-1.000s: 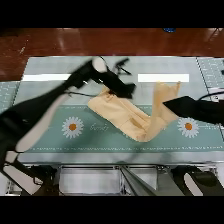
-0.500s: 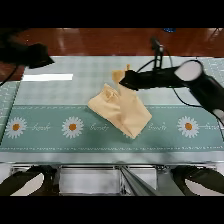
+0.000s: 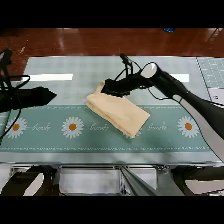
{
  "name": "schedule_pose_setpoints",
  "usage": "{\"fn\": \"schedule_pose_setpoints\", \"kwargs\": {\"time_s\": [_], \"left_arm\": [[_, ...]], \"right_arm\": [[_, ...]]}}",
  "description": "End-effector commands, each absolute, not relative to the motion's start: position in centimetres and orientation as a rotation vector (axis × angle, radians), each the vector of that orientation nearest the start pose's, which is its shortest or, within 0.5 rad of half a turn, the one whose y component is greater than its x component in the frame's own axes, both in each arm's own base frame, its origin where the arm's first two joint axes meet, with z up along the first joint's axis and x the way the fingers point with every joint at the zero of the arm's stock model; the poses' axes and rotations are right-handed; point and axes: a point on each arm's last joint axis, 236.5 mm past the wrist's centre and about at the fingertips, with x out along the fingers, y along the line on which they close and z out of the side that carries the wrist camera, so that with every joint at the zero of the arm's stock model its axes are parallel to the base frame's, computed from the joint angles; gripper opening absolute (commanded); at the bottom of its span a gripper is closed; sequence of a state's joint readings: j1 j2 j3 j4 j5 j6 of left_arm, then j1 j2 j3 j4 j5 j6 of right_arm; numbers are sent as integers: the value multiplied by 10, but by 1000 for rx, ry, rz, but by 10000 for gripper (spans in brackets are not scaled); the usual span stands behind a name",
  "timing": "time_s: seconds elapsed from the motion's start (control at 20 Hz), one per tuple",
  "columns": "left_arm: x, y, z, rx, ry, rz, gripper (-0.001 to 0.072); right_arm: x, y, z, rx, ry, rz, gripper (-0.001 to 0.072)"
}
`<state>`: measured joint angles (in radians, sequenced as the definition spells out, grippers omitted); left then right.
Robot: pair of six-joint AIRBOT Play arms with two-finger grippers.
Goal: Fold the shirts.
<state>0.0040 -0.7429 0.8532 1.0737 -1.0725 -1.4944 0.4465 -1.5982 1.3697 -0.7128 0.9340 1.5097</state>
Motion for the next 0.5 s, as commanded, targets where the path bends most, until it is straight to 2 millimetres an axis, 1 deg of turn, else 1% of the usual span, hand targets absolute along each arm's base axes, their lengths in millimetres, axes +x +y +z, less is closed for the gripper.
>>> {"fn": "schedule_pose_setpoints", "kwargs": {"time_s": [0.0,0.05,0.1,0.15,0.2,0.25,0.3,0.35,0.45], "left_arm": [[314,-93,97,-405,891,-292,19],[315,-91,97,-408,887,-286,19],[316,-89,97,-412,886,-280,19],[316,-89,97,-414,888,-280,19],[315,-91,97,-414,891,-283,19],[315,-91,97,-416,891,-284,19],[315,-91,97,-416,892,-284,19],[314,-91,96,-415,897,-285,19],[312,-92,94,-415,908,-289,19]], "right_arm": [[372,283,64,422,1281,721,415],[367,247,79,352,1269,667,415],[358,204,92,275,1259,564,415],[347,165,101,216,1237,453,415],[332,129,105,187,1201,333,415],[315,104,103,196,1164,236,415],[298,85,93,238,1124,148,415],[282,72,77,305,1079,72,415],[258,59,37,459,1019,-40,415]]}}
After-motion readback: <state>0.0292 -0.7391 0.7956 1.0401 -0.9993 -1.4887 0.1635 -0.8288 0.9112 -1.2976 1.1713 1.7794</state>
